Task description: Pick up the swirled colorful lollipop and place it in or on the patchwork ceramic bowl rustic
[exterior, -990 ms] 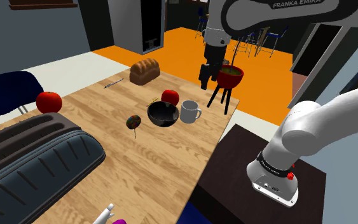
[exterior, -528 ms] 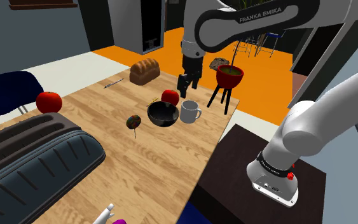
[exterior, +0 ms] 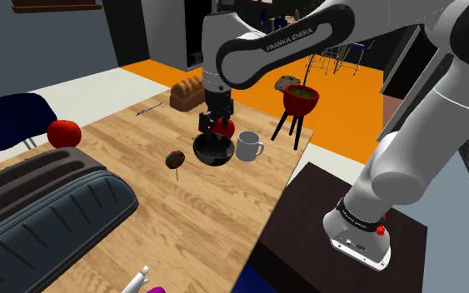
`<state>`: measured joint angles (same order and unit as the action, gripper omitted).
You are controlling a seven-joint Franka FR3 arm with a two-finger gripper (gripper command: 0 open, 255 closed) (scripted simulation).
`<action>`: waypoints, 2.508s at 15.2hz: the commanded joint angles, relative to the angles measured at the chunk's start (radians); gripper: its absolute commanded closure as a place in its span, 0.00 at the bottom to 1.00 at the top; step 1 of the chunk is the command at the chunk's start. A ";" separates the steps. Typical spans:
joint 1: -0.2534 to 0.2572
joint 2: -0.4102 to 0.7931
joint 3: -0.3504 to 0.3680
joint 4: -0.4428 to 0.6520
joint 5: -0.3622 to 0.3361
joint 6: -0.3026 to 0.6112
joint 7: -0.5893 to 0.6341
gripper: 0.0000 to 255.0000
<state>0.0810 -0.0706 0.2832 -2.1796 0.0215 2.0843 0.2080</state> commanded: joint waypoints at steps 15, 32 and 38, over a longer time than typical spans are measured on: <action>0.111 0.480 0.030 0.382 -0.172 0.096 0.174 0.00; 0.116 0.513 0.023 0.364 -0.186 0.145 0.183 1.00; 0.115 0.505 0.025 0.367 -0.183 0.135 0.181 1.00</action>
<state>0.1964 0.4388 0.3073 -1.8138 -0.1629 2.2243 0.3898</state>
